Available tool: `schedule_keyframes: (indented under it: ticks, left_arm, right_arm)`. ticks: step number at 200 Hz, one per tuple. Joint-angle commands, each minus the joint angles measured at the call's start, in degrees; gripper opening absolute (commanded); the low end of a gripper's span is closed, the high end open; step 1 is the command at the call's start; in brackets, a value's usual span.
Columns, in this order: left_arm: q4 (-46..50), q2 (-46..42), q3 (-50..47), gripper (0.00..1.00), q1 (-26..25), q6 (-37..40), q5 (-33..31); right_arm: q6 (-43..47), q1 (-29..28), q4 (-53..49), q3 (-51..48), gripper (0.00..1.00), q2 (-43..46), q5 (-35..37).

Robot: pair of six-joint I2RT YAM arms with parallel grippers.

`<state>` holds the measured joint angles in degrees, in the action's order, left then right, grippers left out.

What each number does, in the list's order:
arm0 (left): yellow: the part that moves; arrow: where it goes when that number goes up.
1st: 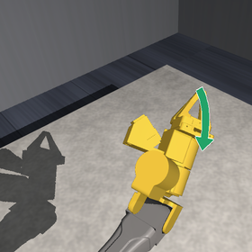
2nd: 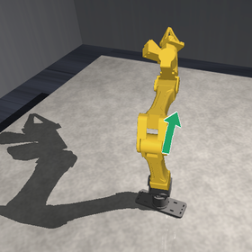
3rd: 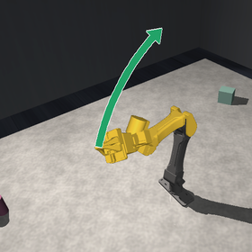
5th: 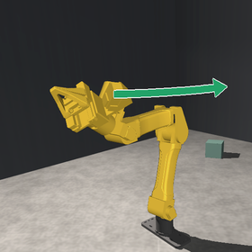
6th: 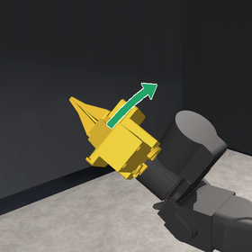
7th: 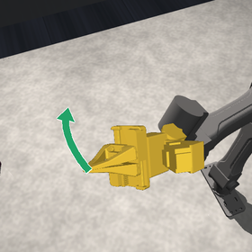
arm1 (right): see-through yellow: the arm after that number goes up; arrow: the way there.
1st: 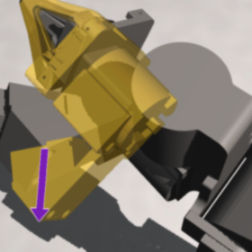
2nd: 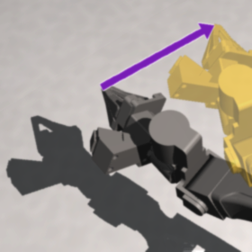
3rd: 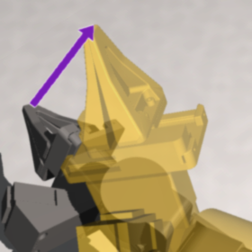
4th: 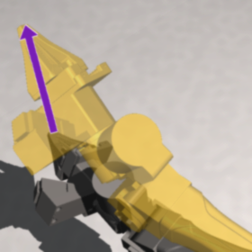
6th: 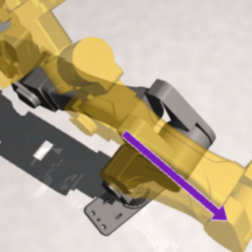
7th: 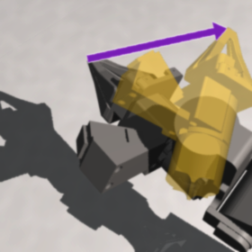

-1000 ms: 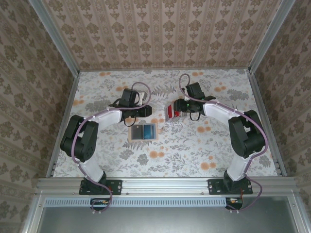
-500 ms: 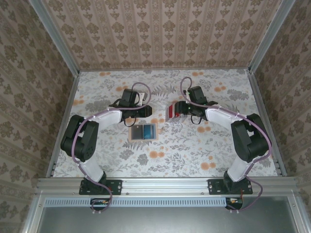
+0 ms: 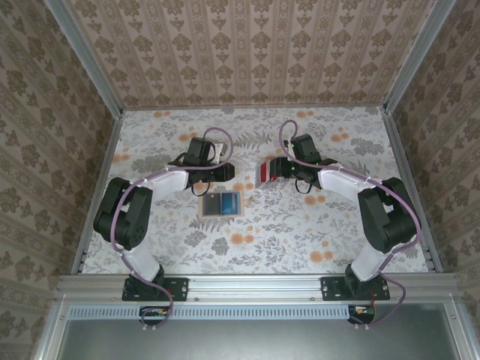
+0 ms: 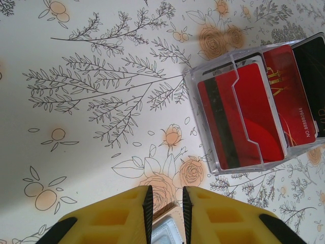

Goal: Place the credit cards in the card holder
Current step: Pick up the credit card from the storage box.

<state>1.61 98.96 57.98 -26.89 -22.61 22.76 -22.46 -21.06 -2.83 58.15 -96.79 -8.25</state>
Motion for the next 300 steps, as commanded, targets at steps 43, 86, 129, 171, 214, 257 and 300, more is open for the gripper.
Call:
schedule_keyframes:
  ticks: [43,86,129,171,214,257,300]
  left_arm:
    - [-0.61,0.62,-0.44,0.25,0.35,1.69,1.14]
    - [-0.46,0.68,-0.4,0.25,0.37,1.72,1.05]
    - [-0.2,0.62,-0.32,0.25,0.35,1.9,0.94]
    - [-0.06,0.54,-0.27,0.25,0.37,1.95,0.94]
    - [-0.19,0.58,-0.32,0.25,0.37,1.83,1.14]
    - [-0.25,0.84,-0.15,0.25,0.35,1.84,1.31]
    - [-0.38,0.95,-0.21,0.25,0.35,1.72,1.41]
  right_arm:
    - [0.3,-0.22,0.88,-1.54,0.56,2.53,-1.57]
    - [0.31,-0.25,1.86,-1.65,0.56,2.64,-2.97]
    - [0.5,-0.28,2.64,-1.81,0.56,2.79,-4.24]
    - [0.73,-0.26,3.72,-2.66,0.56,3.87,-4.49]
    - [0.75,-0.22,4.43,-3.19,0.56,4.67,-4.63]
    - [0.66,-0.23,4.31,-3.11,0.55,4.62,-4.81]
    - [0.53,-0.23,3.99,-3.09,0.45,4.71,-4.3]
